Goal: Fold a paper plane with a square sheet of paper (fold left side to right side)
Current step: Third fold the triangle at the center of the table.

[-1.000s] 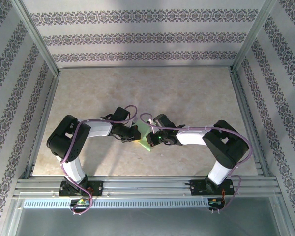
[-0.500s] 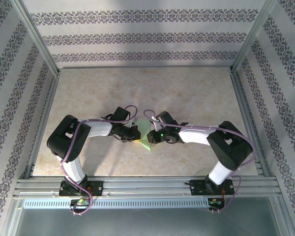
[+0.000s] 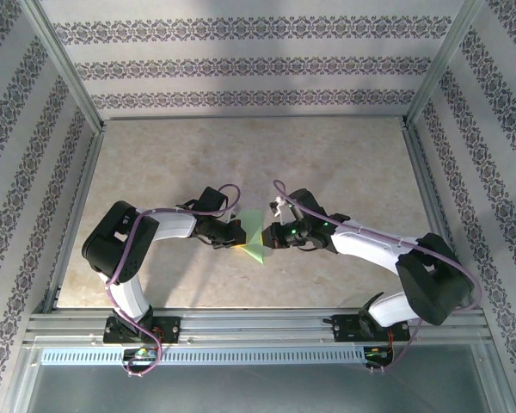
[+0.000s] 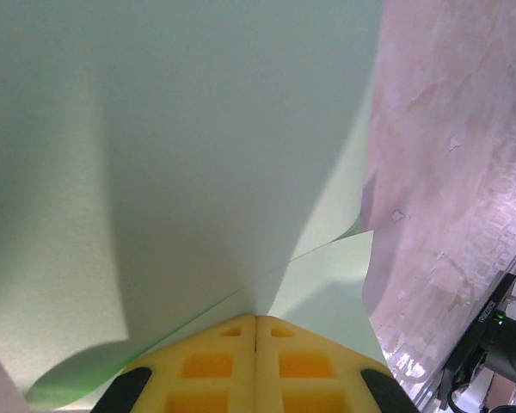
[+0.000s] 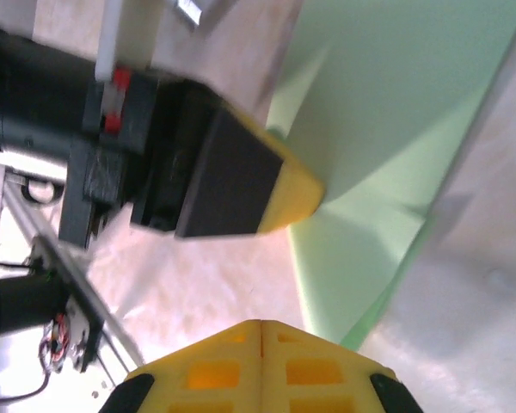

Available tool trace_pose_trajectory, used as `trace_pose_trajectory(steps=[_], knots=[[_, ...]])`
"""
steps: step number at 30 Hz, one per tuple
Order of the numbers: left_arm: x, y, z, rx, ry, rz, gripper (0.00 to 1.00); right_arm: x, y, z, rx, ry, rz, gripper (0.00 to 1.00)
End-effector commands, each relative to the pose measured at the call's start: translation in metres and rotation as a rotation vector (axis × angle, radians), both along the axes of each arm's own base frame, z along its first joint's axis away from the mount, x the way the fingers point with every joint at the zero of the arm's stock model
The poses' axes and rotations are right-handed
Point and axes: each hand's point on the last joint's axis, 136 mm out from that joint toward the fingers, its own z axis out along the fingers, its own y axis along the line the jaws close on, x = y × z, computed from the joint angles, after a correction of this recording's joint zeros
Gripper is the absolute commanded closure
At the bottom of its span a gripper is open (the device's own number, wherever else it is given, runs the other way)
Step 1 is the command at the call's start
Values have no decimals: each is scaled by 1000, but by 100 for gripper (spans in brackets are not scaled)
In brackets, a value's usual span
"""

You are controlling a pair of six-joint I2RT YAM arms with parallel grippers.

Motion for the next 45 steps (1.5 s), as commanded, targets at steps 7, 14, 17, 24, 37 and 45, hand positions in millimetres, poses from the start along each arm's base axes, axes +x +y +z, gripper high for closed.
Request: trace_pose_trajectory(steps=[7,14,17,24,37,45], knots=[[-16,18,-34,127,56,2,98,-26,27,-31,28,198,38,100],[-16,18,-33,129,56,0,98,-23,23,-45,-8,207,5,100],[-15,18,-33,129,54,-1,98,-26,20,-53,-28,225,0,100],[-14,17,-32,127,52,-3,98,-28,15,-64,-59,244,-16,100],[-16,18,-33,132,55,-7,98,-32,9,-78,-96,271,-29,100],[-17,18,-33,135,57,-7,98,-35,9,-82,-105,287,-25,100]])
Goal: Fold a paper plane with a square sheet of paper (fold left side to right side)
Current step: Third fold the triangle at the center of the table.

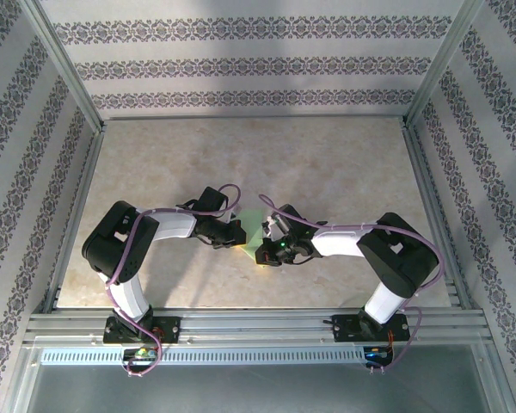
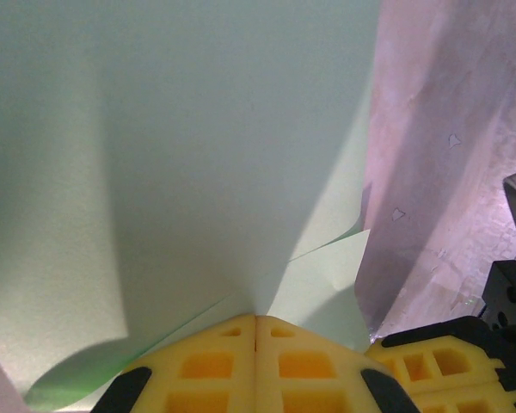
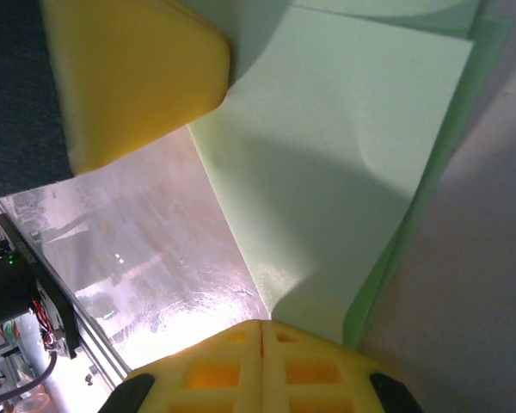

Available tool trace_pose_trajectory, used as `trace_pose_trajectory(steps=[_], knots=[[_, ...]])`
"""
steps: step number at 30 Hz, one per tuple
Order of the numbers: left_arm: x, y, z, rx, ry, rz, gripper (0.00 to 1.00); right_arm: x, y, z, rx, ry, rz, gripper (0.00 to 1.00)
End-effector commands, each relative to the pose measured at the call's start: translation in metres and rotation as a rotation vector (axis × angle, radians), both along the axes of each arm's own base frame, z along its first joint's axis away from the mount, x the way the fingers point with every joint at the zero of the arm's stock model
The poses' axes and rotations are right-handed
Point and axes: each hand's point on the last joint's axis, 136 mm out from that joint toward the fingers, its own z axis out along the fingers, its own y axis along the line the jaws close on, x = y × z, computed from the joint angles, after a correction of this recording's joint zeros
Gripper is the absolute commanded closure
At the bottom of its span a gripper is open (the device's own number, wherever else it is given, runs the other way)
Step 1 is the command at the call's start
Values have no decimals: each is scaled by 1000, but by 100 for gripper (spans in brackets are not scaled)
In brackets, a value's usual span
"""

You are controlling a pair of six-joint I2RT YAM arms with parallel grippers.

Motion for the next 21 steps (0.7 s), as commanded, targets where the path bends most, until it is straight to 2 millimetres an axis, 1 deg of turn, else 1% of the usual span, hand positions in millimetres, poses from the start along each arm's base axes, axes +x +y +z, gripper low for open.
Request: trace_pose_trajectory(steps=[1,7,11,14,21], knots=[[-16,18,-33,134,64,2,98,-7,-5,-12,-39,23,0,100],[-16,18,-33,136,62,0,98,-6,-7,-14,-54,19,-8,100],[-16,19,-33,140,62,0,98,-10,-10,-17,-69,33,-3,100],[-15,19,-32,143,59,1,98,-15,-13,-20,-87,46,7,100],[-15,20,-33,152,57,0,98,-30,-28,-26,-144,79,26,100]])
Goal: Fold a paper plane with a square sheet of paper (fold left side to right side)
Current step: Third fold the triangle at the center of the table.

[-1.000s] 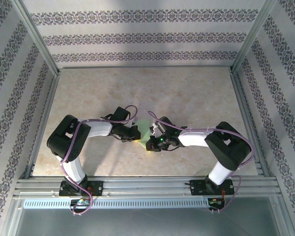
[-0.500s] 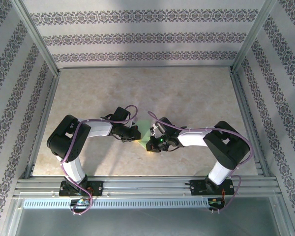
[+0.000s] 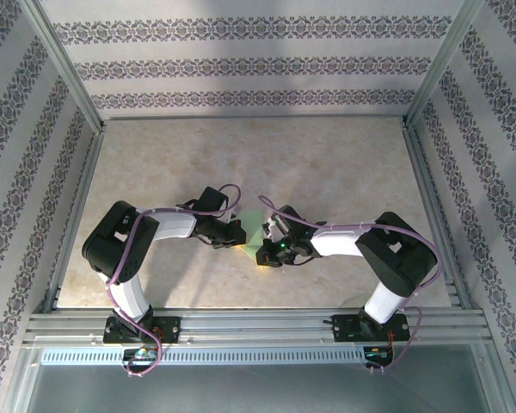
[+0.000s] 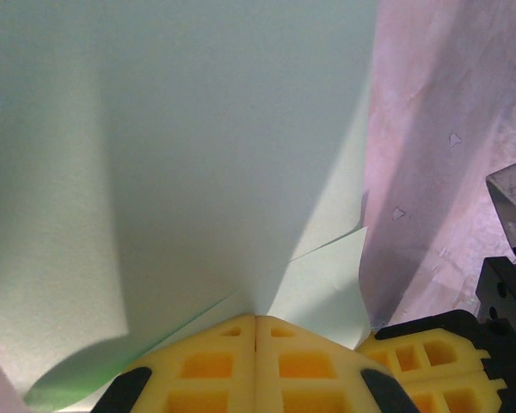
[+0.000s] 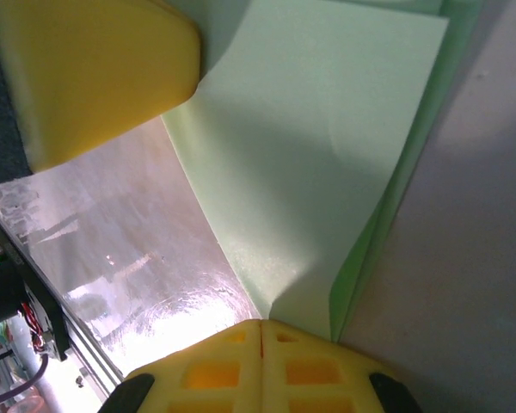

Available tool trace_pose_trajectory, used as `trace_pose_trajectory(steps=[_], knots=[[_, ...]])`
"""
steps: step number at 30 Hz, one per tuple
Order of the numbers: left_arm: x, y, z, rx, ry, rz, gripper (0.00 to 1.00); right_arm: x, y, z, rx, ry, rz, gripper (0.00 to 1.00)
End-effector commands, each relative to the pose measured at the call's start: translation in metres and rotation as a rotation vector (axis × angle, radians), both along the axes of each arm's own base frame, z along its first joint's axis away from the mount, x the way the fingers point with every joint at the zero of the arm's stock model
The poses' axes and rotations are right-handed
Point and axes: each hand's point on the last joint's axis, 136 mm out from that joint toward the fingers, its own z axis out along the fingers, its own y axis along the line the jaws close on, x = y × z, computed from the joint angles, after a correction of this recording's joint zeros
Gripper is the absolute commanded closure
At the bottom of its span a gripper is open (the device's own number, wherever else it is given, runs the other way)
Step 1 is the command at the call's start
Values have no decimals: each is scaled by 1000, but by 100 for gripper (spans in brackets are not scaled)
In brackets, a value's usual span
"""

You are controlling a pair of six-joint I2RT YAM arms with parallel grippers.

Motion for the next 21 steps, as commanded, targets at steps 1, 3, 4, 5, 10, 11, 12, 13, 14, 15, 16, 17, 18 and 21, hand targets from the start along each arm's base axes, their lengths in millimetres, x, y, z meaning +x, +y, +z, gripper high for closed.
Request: trace_pose_trajectory(steps=[1,3,4,5,10,11,12,13,14,15,16,17,18,21], knots=[[-15,20,-34,149,61,5,98,-30,-26,-22,-127,73,32,100],[-15,20,-34,150,63,4,98,-37,-30,-22,-140,88,49,100],[-15,20,-34,150,62,4,98,-41,-33,-21,-146,96,58,100],[-15,20,-34,150,62,5,98,-44,-35,-20,-150,100,64,100],[-15,19,-33,141,61,6,98,-46,-36,-2,-114,77,66,100],[-15,19,-32,139,62,8,98,-44,-33,5,-92,67,66,100],[-15,18,-32,137,61,8,98,-42,-30,13,-66,59,69,100],[-15,18,-32,137,62,7,98,-41,-28,18,-47,55,73,100],[-14,18,-32,137,62,7,98,-38,-25,24,-28,45,74,100],[-14,18,-31,136,60,8,98,-35,-22,30,-14,30,73,100],[-14,18,-32,137,61,8,98,-32,-20,33,-3,19,71,100],[-14,18,-31,136,59,8,98,-28,-16,37,14,4,68,100],[-14,18,-31,134,59,8,98,-23,-12,40,31,-12,62,100],[-14,18,-31,134,60,9,98,-11,-1,41,38,-53,52,100]])
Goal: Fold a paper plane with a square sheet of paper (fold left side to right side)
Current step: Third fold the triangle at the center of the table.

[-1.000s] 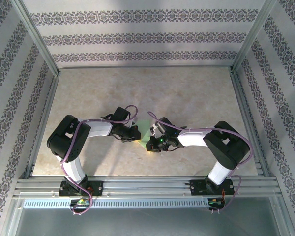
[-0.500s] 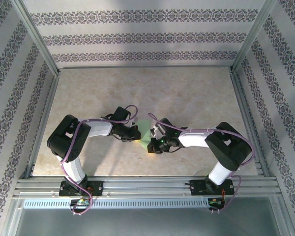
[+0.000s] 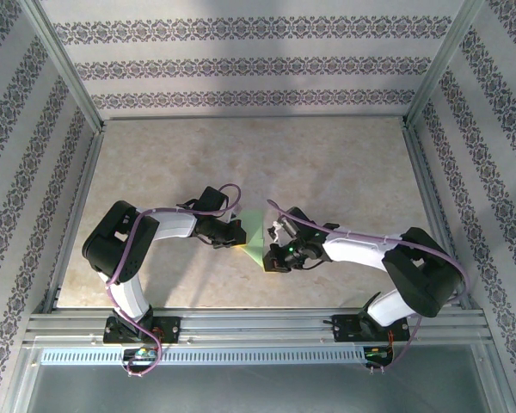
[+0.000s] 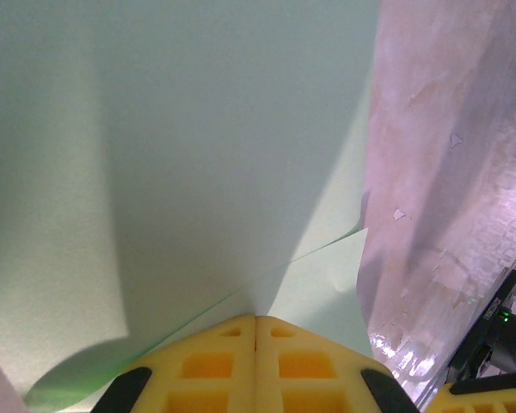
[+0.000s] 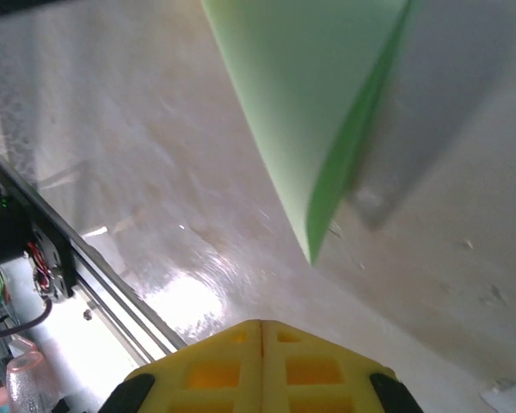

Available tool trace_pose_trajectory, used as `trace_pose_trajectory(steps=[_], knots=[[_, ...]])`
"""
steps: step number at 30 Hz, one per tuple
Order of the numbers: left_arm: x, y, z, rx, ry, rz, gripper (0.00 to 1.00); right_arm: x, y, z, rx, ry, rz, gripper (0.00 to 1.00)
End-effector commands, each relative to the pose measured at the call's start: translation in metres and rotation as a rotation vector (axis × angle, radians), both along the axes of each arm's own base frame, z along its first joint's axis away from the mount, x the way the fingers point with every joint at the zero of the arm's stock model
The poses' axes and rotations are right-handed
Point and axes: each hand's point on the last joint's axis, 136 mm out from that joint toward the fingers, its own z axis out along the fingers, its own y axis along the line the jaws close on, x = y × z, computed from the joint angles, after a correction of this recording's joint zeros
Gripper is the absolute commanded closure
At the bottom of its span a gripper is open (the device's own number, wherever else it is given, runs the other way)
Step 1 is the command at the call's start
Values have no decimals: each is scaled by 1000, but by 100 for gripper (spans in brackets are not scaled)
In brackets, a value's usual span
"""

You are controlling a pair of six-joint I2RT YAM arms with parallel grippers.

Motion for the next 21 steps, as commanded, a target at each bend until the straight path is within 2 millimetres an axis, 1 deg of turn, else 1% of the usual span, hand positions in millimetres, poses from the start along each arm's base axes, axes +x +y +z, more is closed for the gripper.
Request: trace_pose_trajectory(steps=[1,5,10,17,21], knots=[[-15,18,-31,130,58,9,98,19,17,10,40,-62,-4,100],[-14,16,-30,128,55,8,98,28,24,-1,12,-73,-18,100],[-14,17,-29,128,57,6,98,31,26,-14,-26,-59,-15,100],[-14,17,-30,127,58,6,98,34,20,-25,-84,-56,-33,100],[-13,16,-30,127,56,5,98,33,17,-28,-89,-45,-46,100]])
